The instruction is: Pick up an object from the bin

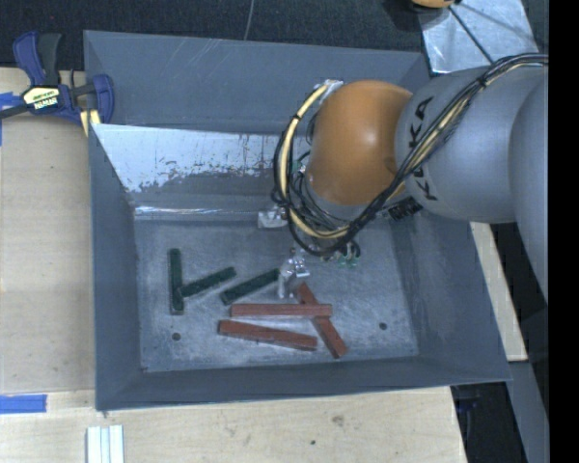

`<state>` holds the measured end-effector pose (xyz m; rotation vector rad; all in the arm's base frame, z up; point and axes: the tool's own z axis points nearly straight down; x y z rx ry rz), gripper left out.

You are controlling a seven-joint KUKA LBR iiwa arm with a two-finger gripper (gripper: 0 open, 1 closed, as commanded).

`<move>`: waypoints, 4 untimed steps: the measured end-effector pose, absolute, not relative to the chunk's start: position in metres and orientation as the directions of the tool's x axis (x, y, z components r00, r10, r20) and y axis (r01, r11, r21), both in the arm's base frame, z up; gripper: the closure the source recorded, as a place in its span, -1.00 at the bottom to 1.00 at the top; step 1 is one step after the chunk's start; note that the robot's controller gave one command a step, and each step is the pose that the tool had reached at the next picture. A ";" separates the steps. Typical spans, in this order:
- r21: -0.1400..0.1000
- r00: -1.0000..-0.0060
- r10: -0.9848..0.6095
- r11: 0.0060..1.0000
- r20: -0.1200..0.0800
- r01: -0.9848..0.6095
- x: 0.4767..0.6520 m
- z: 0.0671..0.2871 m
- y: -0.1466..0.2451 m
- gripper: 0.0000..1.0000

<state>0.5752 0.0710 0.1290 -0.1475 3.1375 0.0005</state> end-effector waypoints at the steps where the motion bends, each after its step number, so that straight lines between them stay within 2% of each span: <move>1: -0.001 -0.980 -0.200 0.980 -0.003 -0.200 0.572 0.131 0.079 -1.00; 2: -0.001 -0.990 -0.139 0.990 -0.007 -0.139 0.560 0.074 0.086 -1.00; 3: 0.001 -0.990 -0.139 0.990 -0.028 -0.139 0.565 0.079 0.087 1.00; 4: 0.001 -0.990 -0.139 0.990 -0.028 -0.139 0.565 0.079 0.087 1.00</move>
Offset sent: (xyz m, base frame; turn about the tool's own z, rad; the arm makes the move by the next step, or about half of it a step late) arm -0.0190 0.0162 -0.0590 -0.0474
